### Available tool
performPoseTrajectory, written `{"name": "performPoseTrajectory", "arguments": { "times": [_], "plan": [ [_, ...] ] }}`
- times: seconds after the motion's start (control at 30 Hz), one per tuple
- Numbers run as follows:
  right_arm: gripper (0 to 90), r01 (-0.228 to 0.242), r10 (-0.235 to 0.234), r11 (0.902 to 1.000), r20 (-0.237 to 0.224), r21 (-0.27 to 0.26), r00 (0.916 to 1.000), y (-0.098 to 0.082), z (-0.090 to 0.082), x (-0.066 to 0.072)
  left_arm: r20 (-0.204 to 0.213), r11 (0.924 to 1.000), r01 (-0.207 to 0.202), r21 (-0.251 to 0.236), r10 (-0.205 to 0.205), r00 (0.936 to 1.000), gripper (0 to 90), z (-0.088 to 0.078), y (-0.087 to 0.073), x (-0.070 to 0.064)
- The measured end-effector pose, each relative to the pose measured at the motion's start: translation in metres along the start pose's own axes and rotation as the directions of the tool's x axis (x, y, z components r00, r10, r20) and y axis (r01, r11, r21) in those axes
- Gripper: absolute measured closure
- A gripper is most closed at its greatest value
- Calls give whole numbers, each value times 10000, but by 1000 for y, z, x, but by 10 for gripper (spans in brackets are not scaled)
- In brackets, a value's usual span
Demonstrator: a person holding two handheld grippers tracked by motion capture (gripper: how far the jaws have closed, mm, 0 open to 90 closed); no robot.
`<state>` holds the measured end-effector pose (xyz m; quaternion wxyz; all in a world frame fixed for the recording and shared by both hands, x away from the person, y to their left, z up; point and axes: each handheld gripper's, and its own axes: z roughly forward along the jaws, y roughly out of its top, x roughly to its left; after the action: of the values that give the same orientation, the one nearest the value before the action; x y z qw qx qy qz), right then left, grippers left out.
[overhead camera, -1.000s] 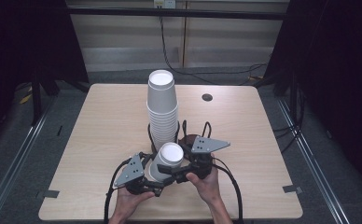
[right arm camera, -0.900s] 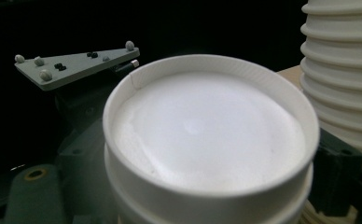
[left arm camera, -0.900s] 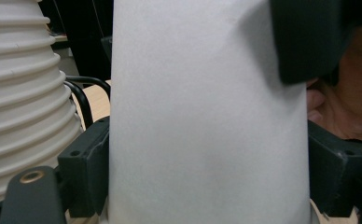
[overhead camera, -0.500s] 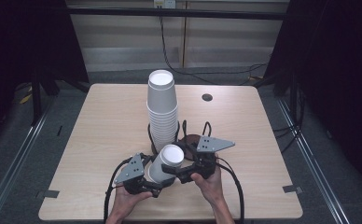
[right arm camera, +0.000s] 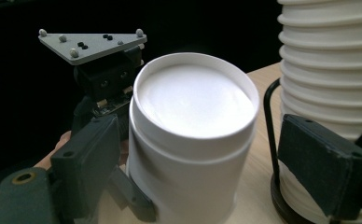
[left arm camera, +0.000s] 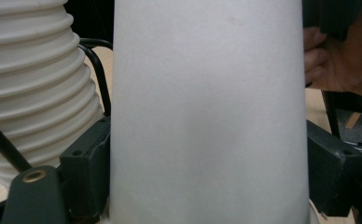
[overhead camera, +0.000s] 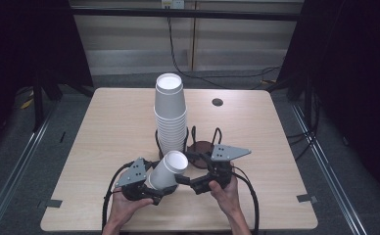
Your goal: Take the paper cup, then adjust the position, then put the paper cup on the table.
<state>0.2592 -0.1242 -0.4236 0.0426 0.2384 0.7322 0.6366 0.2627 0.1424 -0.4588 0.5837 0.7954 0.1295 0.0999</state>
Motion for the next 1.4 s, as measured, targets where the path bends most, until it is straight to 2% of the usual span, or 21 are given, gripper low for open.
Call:
{"name": "performPoseTrajectory", "arguments": {
  "times": [0.1,0.23,0.4,0.5,0.57,0.67,0.7,0.8,0.9,0.93,1.0,1.13,1.17,1.2,1.23,1.3,1.33,1.4],
  "plan": [
    [127,-137,137,9999,305,-24,9994,1,-5,-2,8,9986,-47,522,47,10000,172,1,1,4],
    [127,-93,88,9999,381,134,9992,0,-10,-2,-15,9957,-153,909,155,9999,173,0,3,7],
    [126,119,-125,9995,205,300,9997,-1,-14,-4,233,9907,-146,1354,115,9997,175,1,2,10],
    [127,176,-189,9980,208,606,9996,0,-13,-4,209,9823,-260,1853,225,9995,175,3,1,11],
    [129,256,-276,9965,236,794,9993,1,-14,-5,270,9817,-188,1893,139,9995,175,4,0,11],
    [130,310,-347,9926,296,1177,9990,-1,-14,-6,295,9743,-321,2232,262,9992,177,4,1,11],
    [131,353,-392,9896,259,1395,9989,-2,-13,-7,360,9691,-520,2411,446,9984,178,5,1,12],
    [129,329,-418,9806,425,1931,9982,-4,-13,-7,346,9497,-780,3031,709,9969,178,9,3,10],
    [129,407,-512,9746,420,2204,9978,-3,-16,-8,521,9374,-1033,3325,911,9945,180,11,8,8],
    [129,436,-546,9714,409,2335,9977,-2,-16,-8,546,9276,-1160,3550,1034,9931,180,11,10,8],
    [130,552,-685,9627,411,2650,9968,-1,-17,-8,571,9202,-1261,3706,1129,9920,180,11,12,7],
    [131,768,-938,9427,370,3246,9949,0,-16,-7,542,9160,-1328,3785,1213,9911,179,7,15,9],
    [131,794,-948,9391,299,3344,9951,0,-15,-7,565,9108,-1316,3914,1190,9913,179,7,15,9],
    [132,842,-975,9322,202,3520,9950,0,-14,-7,685,9019,-1483,4057,1318,9889,179,7,16,9],
    [132,923,-1080,9233,215,3728,9939,0,-13,-7,673,9008,-1429,4101,1263,9897,179,7,16,9],
    [134,1025,-1197,9119,188,3975,9926,-1,-10,-7,781,8947,-1539,4194,1333,9880,179,8,18,9],
    [139,1058,-1236,9052,168,4116,9922,-1,-9,-6,849,8956,-1498,4189,1256,9884,179,8,18,10],
    [143,1202,-1407,8892,140,4415,9900,-1,-7,-5,841,8891,-1503,4323,1262,9884,179,8,19,10]
  ]
}}
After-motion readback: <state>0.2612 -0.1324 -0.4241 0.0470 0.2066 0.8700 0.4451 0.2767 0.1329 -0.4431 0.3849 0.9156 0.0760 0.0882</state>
